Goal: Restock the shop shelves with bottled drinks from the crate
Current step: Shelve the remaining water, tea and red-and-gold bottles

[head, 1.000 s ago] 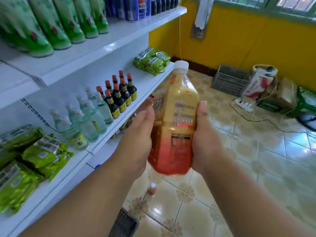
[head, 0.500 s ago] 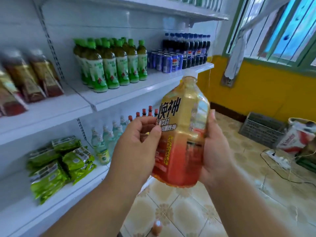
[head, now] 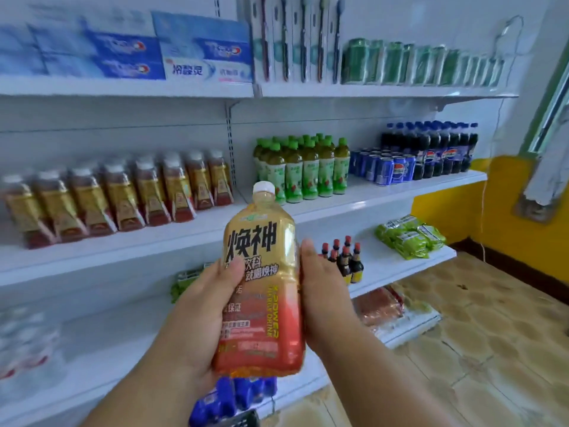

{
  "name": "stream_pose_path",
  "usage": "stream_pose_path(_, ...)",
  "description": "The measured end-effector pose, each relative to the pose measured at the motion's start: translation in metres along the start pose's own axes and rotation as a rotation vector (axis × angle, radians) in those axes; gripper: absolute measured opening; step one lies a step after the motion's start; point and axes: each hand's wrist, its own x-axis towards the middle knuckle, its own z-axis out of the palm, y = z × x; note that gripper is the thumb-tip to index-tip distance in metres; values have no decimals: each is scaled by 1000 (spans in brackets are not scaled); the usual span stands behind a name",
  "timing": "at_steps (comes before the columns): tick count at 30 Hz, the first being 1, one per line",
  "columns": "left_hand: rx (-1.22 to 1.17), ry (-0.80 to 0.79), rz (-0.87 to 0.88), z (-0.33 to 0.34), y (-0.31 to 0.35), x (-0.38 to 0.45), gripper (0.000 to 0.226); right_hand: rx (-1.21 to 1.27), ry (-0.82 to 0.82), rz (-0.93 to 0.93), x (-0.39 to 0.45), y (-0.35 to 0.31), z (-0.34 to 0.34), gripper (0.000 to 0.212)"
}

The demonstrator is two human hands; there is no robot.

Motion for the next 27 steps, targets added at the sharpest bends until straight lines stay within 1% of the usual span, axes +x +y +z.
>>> stream_pose_path(1,6,24,60,-14,3,-6,38,-36,-54,-4,-6,-3,17,54)
stream_pose_path(3,46,130,173,-34,12,-9,38,-56,-221,-18,-16,-9,44,59)
stream_pose_path(5,79,236,248,-63,26,-17,35,-48,-361,-54,-29,-15,83,55)
stream_pose_path(6,77,260,266,-78,31,-20,37,-56,-391,-100,-35,-16,99,53)
stream_pose_path(8,85,272,327,-115,47,-33,45,-70,-429,-187,-48,-18,140,49)
stream_pose_path(10,131,293,374,-152,64,-48,53,-65,-451,-234,-62,-17,183,49)
stream_pose_path(13,207,333,418,-209,92,-74,52,-45,-465,-246,-87,-11,248,53)
stream_pose_path(16,275,401,410,-266,122,-97,75,-3,-504,-275,-109,-2,312,61)
stream_pose_path(18,311,488,388,-298,140,-110,89,25,-553,-300,-122,5,348,66)
stream_pose_path(19,322,545,384,-317,148,-119,92,30,-590,-322,-131,9,371,64)
stream_pose_path(21,379,646,398,-344,156,-131,90,43,-640,-348,-144,17,400,55)
stream_pose_path(23,427,753,416,-374,158,-143,88,25,-696,-328,-155,25,432,55)
stream_pose_path(25,460,812,414,-398,158,-149,84,8,-734,-305,-160,31,456,58)
stream_pose_path(27,488,844,412,-417,159,-149,81,0,-771,-291,-158,34,474,54)
